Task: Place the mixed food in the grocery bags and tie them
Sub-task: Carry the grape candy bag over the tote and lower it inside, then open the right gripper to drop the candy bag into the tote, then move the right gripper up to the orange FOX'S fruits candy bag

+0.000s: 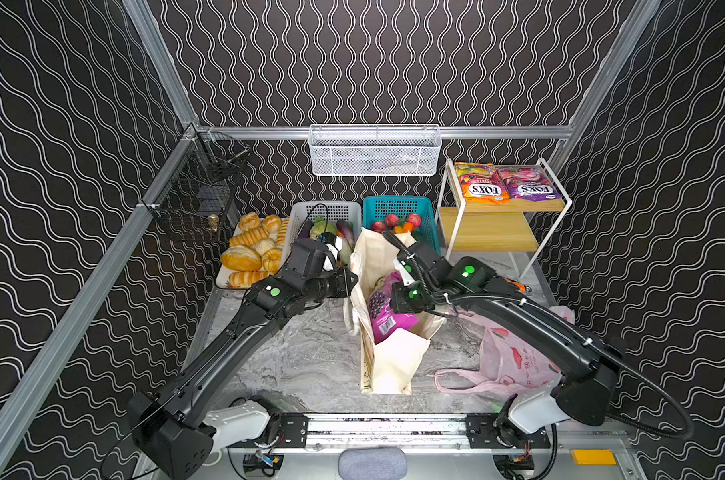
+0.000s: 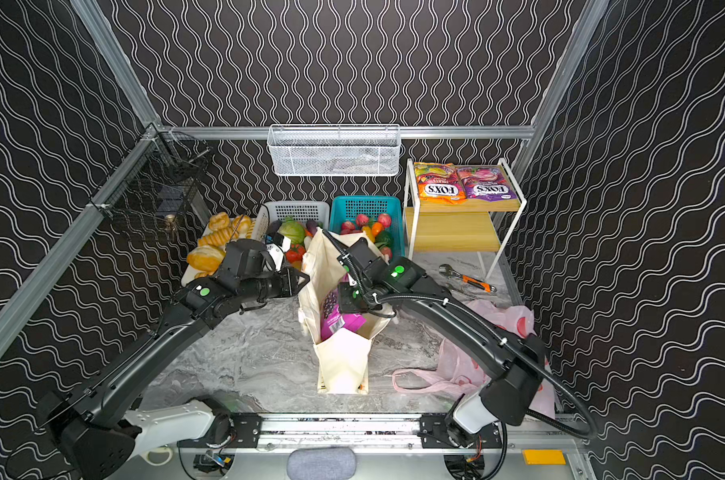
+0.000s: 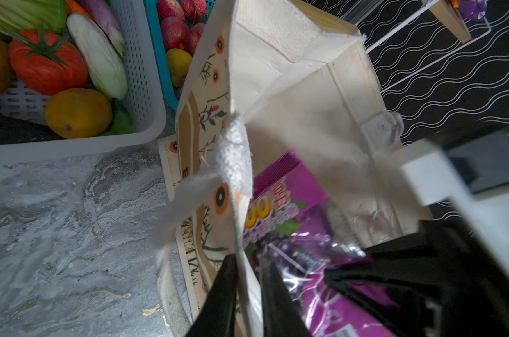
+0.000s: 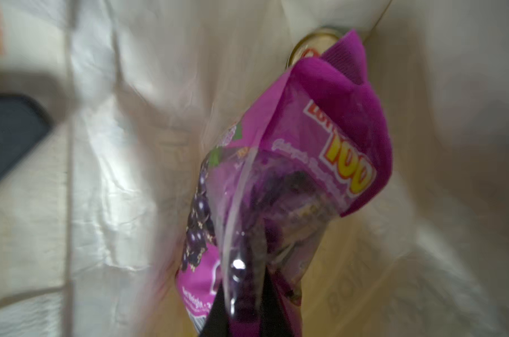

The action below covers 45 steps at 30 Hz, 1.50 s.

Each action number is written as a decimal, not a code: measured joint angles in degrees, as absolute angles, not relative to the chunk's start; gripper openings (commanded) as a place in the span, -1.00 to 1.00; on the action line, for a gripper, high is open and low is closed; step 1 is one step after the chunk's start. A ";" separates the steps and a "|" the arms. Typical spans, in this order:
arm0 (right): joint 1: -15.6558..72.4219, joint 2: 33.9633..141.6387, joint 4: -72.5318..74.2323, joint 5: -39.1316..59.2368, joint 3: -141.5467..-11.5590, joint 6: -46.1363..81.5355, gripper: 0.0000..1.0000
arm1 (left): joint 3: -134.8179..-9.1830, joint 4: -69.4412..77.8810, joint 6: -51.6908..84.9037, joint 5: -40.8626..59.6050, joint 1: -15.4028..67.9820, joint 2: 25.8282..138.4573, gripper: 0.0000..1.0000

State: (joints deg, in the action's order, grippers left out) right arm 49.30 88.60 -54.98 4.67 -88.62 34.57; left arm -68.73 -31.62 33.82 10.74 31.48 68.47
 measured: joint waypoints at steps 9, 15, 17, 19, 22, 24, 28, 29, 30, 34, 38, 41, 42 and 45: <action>49.30 93.34 -53.25 10.46 -85.65 34.37 -0.84 | -68.55 -30.87 35.70 10.87 31.48 68.47 -0.98; 49.30 95.09 -53.36 12.01 -84.95 32.42 -0.55 | -68.53 -30.92 35.99 10.50 31.51 67.90 -1.00; 49.36 94.80 -53.06 13.47 -84.82 32.01 -0.23 | -68.53 -30.94 36.03 10.24 31.51 67.85 -1.00; 49.39 93.73 -52.40 15.07 -84.53 31.88 0.01 | -68.53 -30.98 36.03 9.85 31.51 67.88 -1.00; 49.39 91.13 -50.76 15.57 -84.82 31.42 0.16 | -68.53 -30.98 36.03 9.58 31.51 67.96 -1.00; 49.17 89.76 -50.81 14.09 -86.02 31.31 0.19 | -68.53 -30.98 36.03 9.45 31.51 68.12 -1.00; 48.21 84.95 -49.71 9.13 -88.29 29.89 0.23 | -68.53 -30.98 36.03 9.08 31.51 68.25 -1.00; 48.16 83.44 -49.21 7.75 -88.58 29.28 0.25 | -68.53 -31.00 36.01 8.88 31.51 68.25 -1.00; 48.16 81.69 -48.40 6.52 -88.75 29.10 0.27 | -68.53 -31.03 36.01 8.73 31.51 68.25 -1.00; 45.71 75.09 -44.99 1.87 -88.79 27.35 0.29 | -68.60 -31.33 35.97 7.84 31.51 68.25 -1.00; 37.89 70.74 -41.87 -0.25 -88.84 26.26 0.30 | -69.08 -32.05 35.59 7.38 31.51 68.27 -0.85; 28.23 68.62 -40.18 -0.75 -88.92 26.02 0.30 | -69.52 -32.91 35.33 6.74 31.51 68.34 -0.66; 23.83 68.49 -40.07 -0.14 -89.56 25.96 0.30 | -69.76 -33.06 34.94 6.37 31.51 68.38 -0.59; 12.58 70.61 -40.42 2.52 -94.52 25.43 0.30 | -70.70 -33.08 34.15 6.22 31.48 68.73 -0.39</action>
